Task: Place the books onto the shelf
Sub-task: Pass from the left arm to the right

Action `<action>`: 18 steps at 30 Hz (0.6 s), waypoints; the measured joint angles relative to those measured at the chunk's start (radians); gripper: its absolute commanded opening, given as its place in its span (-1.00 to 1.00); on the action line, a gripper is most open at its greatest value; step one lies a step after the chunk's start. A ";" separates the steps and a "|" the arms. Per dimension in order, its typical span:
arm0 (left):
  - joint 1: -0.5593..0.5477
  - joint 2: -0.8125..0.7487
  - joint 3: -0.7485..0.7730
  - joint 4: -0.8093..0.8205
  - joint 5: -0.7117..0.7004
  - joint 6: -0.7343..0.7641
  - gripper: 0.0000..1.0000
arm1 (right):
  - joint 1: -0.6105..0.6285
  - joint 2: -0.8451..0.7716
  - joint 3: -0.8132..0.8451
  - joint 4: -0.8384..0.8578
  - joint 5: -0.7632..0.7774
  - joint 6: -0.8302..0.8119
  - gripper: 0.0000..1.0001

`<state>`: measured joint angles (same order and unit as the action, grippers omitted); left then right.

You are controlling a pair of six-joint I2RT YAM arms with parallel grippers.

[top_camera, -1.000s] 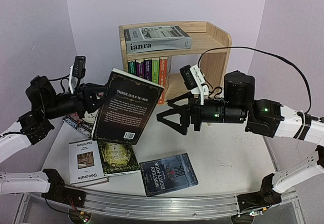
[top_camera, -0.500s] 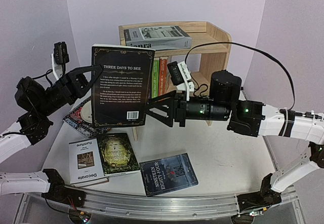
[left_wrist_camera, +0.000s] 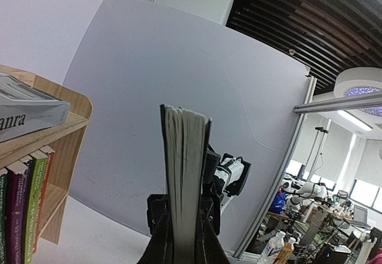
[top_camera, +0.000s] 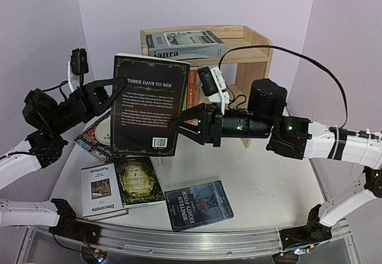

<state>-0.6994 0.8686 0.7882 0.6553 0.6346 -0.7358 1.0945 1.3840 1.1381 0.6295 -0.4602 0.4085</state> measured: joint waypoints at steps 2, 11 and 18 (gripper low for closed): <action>0.000 0.008 0.005 0.002 0.014 -0.006 -1.00 | 0.000 0.000 0.000 0.000 -0.006 0.000 -0.53; 0.000 0.012 0.005 0.009 0.047 -0.025 -1.00 | 0.000 0.000 0.004 -0.003 -0.034 -0.009 -0.67; 0.000 0.017 0.005 0.010 0.055 -0.033 -1.00 | -0.001 0.005 0.009 -0.011 -0.057 -0.015 -0.70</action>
<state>-0.6994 0.8851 0.7933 0.6651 0.6899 -0.7685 1.0935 1.3887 1.1471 0.6184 -0.5172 0.3935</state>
